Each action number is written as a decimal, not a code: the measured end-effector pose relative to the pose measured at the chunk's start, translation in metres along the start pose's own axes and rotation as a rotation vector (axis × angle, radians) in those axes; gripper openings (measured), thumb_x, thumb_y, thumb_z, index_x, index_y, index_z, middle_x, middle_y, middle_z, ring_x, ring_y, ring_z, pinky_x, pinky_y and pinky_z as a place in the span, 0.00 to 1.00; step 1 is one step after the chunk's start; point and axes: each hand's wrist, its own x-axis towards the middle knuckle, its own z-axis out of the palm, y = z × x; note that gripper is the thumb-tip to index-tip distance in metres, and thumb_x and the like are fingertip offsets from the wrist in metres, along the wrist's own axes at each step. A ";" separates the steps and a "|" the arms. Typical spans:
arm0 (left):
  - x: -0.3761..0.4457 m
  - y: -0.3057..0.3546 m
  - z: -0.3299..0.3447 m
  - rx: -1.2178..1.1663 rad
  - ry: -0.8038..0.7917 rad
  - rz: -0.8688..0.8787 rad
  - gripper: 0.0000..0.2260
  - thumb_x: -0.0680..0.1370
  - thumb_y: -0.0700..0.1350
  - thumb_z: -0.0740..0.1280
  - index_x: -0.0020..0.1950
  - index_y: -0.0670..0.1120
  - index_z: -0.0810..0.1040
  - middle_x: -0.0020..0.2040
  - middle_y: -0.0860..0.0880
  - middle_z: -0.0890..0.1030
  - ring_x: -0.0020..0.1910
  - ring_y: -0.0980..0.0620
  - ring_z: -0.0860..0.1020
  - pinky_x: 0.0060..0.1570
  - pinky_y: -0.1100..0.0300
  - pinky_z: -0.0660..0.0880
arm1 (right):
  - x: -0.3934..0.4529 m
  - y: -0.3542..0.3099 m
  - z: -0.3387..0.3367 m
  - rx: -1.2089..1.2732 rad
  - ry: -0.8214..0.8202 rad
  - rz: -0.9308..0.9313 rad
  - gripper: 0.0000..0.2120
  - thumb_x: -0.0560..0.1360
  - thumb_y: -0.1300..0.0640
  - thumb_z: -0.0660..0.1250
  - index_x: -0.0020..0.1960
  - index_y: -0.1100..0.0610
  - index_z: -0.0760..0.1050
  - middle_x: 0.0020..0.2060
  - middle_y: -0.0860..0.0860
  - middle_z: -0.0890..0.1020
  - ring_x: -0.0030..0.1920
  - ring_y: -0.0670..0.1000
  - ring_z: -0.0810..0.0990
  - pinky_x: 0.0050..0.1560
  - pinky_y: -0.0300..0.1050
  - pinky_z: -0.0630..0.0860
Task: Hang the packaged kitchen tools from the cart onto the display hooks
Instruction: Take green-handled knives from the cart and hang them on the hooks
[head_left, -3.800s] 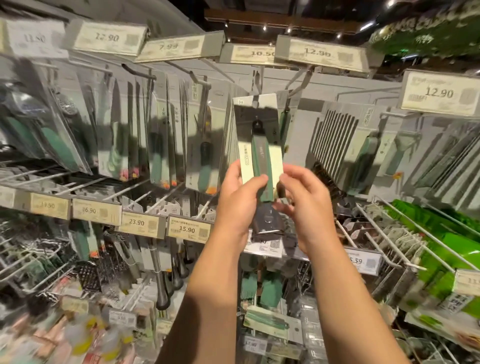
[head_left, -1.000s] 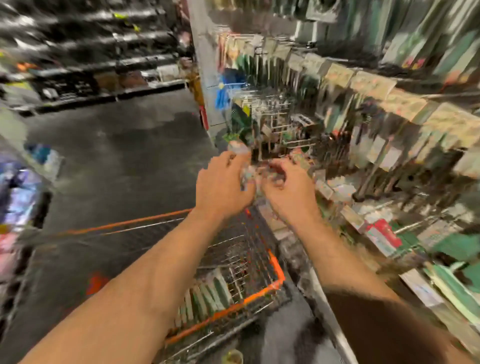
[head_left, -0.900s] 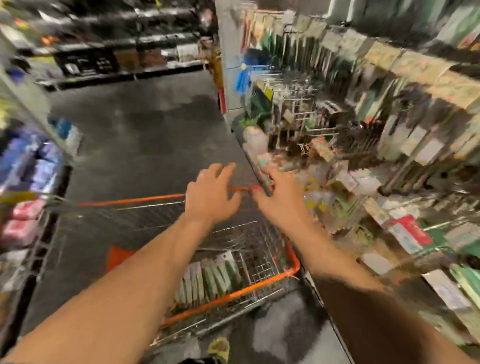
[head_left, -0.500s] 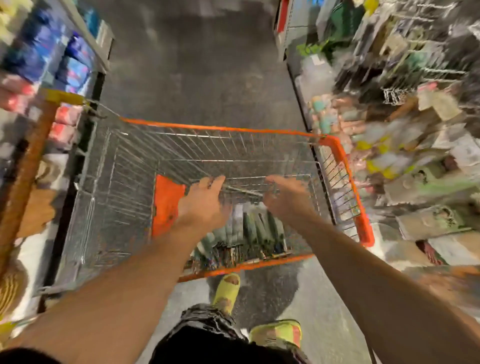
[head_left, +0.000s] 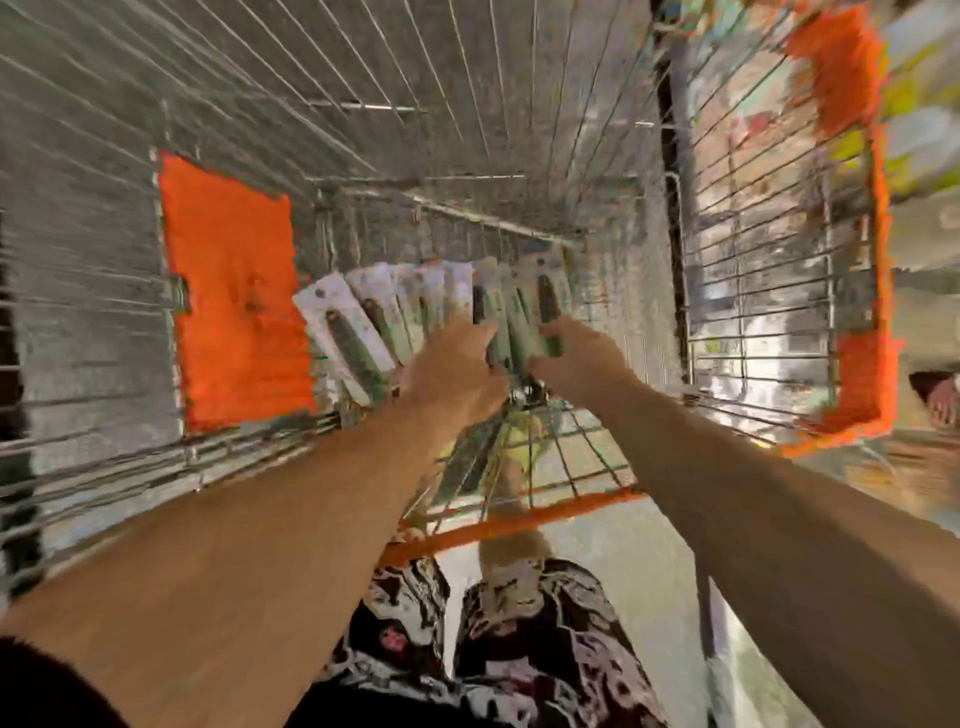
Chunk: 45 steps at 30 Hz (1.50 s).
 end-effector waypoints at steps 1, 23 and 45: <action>0.012 -0.001 0.013 -0.050 -0.026 -0.033 0.30 0.82 0.51 0.68 0.83 0.52 0.64 0.81 0.44 0.67 0.74 0.44 0.71 0.67 0.52 0.72 | 0.015 0.006 0.003 0.016 -0.020 0.025 0.26 0.76 0.54 0.70 0.73 0.49 0.72 0.62 0.56 0.80 0.55 0.59 0.82 0.46 0.46 0.80; 0.115 0.000 0.139 -0.802 0.319 -0.606 0.12 0.82 0.55 0.67 0.62 0.52 0.83 0.52 0.48 0.85 0.49 0.45 0.82 0.39 0.59 0.71 | 0.142 0.029 0.065 0.204 0.198 0.268 0.60 0.65 0.42 0.82 0.82 0.56 0.46 0.79 0.56 0.61 0.78 0.60 0.61 0.76 0.61 0.66; 0.126 0.021 0.127 -1.122 0.082 -0.485 0.05 0.81 0.43 0.71 0.56 0.48 0.83 0.47 0.47 0.87 0.44 0.51 0.82 0.39 0.58 0.77 | 0.146 0.045 0.037 0.559 -0.008 0.195 0.42 0.69 0.41 0.79 0.73 0.55 0.61 0.57 0.51 0.78 0.44 0.49 0.82 0.30 0.36 0.75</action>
